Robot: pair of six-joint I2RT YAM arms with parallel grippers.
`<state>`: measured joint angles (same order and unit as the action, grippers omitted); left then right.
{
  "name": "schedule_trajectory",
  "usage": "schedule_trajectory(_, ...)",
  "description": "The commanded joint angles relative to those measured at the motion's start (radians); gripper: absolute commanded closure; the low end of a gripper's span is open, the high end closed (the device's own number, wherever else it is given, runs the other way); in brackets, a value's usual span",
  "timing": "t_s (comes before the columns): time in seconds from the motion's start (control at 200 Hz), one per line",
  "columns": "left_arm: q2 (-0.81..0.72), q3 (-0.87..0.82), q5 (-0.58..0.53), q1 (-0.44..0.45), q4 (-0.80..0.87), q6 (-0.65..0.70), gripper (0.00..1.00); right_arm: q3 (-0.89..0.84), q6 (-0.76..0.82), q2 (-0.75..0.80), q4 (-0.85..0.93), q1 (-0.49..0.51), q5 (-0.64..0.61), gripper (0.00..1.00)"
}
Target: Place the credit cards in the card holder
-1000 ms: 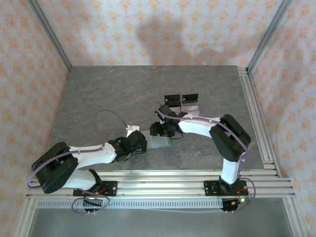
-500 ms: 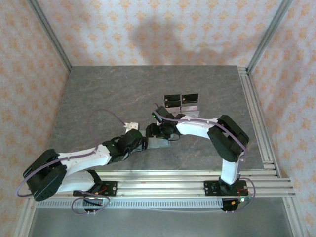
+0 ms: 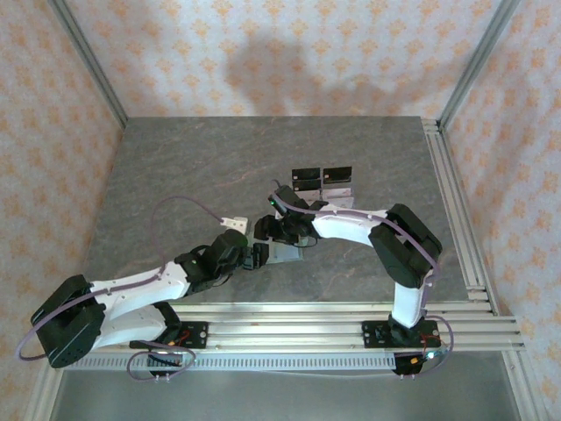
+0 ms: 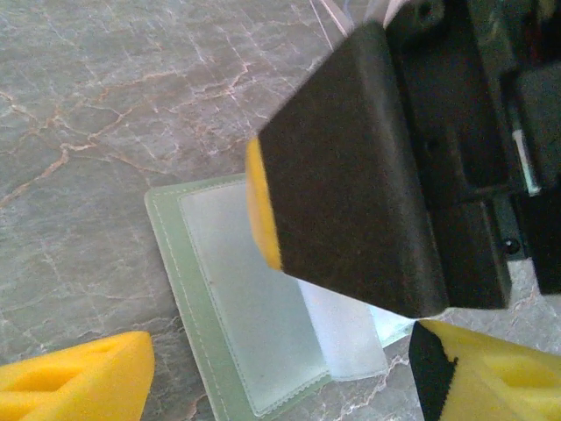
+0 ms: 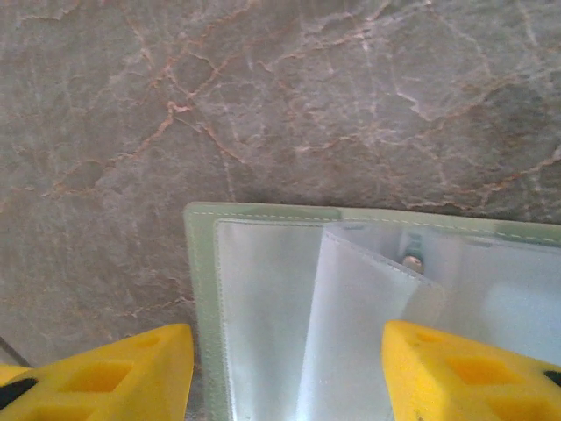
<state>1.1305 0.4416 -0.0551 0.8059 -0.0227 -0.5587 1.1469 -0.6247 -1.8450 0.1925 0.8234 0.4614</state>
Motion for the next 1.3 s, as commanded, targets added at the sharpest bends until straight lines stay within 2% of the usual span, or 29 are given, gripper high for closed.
schedule_trajectory(0.0, 0.038, 0.001, 0.007, 0.009, -0.03, 0.019, 0.22, 0.032, -0.014, -0.025, -0.013, 0.008, 0.007, 0.41)
schedule_trajectory(0.555, 0.217, 0.049, -0.083, 0.019, -0.046, 0.01, 0.24, 0.057, -0.018, -0.02, -0.011, 0.01, 0.021, 0.42)
schedule_trajectory(0.941, 0.212, 0.023, -0.096, 0.02, -0.048, 0.002, 0.24, -0.02, -0.032, 0.131, 0.009, -0.05, -0.087, 0.38)
schedule_trajectory(1.296, 0.19, 0.02, -0.1, 0.02, -0.038, 0.005, 0.24, -0.05, -0.089, 0.058, -0.081, -0.027, -0.002, 0.37)
